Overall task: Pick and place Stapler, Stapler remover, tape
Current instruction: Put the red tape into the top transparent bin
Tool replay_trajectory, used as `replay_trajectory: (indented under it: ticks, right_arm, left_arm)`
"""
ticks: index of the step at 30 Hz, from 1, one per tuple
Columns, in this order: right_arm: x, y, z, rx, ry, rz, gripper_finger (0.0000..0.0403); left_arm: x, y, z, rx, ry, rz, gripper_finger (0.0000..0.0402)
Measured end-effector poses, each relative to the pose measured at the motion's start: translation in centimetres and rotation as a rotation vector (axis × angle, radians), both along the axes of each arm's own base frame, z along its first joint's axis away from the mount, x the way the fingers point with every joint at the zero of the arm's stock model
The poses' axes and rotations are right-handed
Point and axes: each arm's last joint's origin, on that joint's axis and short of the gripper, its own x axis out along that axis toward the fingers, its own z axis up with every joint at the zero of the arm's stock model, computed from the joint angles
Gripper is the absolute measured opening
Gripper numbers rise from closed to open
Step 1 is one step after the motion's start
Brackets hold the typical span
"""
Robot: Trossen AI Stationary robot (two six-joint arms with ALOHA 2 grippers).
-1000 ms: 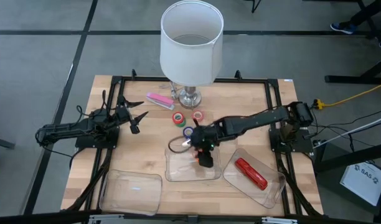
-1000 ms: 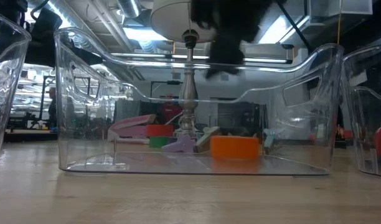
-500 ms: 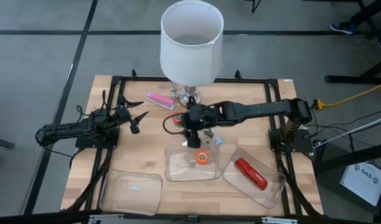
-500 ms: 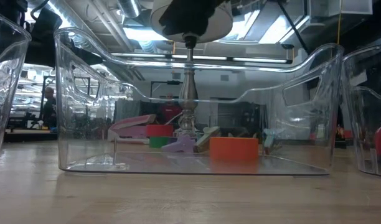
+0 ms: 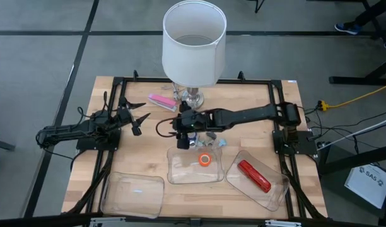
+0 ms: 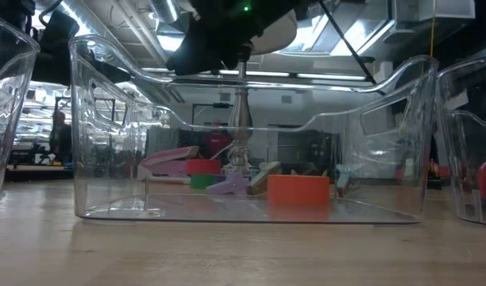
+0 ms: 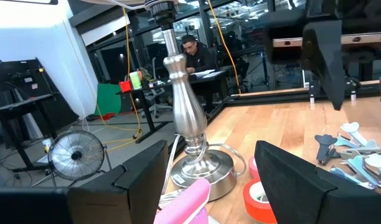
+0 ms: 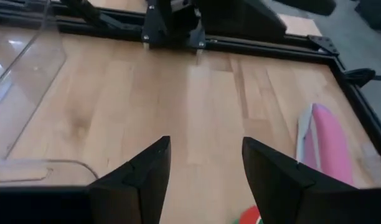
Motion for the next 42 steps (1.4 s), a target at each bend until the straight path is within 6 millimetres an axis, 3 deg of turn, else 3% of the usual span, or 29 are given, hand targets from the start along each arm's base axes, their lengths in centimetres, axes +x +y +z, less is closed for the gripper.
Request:
replay_trajectory:
  ticks: [15, 26, 33, 42]
  right_arm:
    - [-0.1, 2.9, 0.0, 0.036, -0.019, 0.041, 0.0198]
    - [1.0, 3.1, 2.3, 0.059, -0.281, 0.048, 0.0198]
    - [1.0, 0.2, 1.7, 0.044, -0.217, -0.014, 0.0198]
    - [-0.2, -3.5, -1.1, 0.01, 0.091, -0.087, 0.0198]
  left_arm:
    - [0.0, 0.0, 0.0, 0.0, 0.0, 0.0, 0.0239]
    - [0.0, 0.0, 0.0, 0.0, 0.0, 0.0, 0.0239]
    - [0.0, 0.0, 0.0, 0.0, 0.0, 0.0, 0.0239]
    - [0.0, 0.0, 0.0, 0.0, 0.0, 0.001, 0.0239]
